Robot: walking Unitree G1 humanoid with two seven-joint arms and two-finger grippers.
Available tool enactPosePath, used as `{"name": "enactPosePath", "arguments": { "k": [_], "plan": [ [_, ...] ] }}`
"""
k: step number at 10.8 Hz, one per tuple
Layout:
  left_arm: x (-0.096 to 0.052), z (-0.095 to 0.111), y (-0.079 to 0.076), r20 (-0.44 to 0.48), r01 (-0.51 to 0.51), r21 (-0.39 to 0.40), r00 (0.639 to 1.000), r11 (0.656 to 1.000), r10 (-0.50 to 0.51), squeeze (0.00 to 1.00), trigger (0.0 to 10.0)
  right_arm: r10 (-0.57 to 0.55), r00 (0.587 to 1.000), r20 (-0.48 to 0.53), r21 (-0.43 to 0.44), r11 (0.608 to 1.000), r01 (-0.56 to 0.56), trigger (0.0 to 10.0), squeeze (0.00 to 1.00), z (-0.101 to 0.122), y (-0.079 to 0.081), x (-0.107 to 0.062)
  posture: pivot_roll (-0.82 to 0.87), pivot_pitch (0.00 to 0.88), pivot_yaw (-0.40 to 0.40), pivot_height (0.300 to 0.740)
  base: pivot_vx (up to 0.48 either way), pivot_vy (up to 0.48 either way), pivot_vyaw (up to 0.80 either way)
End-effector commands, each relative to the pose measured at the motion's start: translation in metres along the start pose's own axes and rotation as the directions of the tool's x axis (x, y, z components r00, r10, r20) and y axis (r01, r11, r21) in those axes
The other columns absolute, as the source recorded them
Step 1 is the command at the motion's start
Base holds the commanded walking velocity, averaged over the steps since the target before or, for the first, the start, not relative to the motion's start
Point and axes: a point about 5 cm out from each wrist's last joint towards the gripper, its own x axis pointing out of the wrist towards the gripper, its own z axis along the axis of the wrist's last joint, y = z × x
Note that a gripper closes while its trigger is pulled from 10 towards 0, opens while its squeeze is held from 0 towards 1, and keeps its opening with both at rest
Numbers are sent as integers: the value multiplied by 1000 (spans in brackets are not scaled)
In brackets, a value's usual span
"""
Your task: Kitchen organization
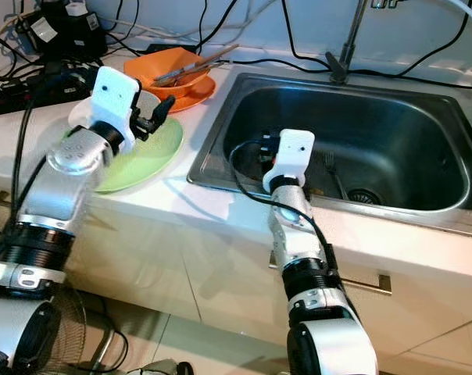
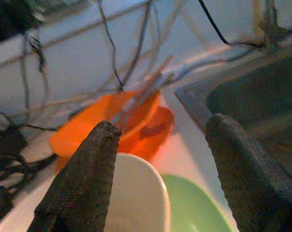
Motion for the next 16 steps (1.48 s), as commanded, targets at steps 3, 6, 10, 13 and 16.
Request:
{"name": "enactPosePath", "arguments": {
  "k": [3,6,10,13,16],
  "plan": [
    [-5,3,-1,-107,84,58,991,995,-78,0,10000,16,1000,-5,9,1000,-16,10000,0,0,4,-3,61,10,85,740,0,0,0],
    [-15,-6,8,-241,62,151,970,987,-25,0,10000,26,1000,-13,15,1000,-26,10000,0,-3,7,-4,69,0,88,740,0,0,0],
    [-18,-26,14,-346,55,175,938,983,9,0,10000,27,1000,-16,17,999,-27,10000,0,-4,7,-5,60,0,95,740,0,0,0],
    [-18,-31,12,-376,75,177,927,981,-3,0,10000,24,1000,-17,16,1000,-24,10000,0,-4,7,-5,58,0,97,740,0,0,0],
    [-18,-31,12,-376,75,177,927,981,-3,0,10000,24,1000,-17,16,1000,-24,10000,0,-4,7,-5,58,0,97,740,0,0,0]
  ]
}}
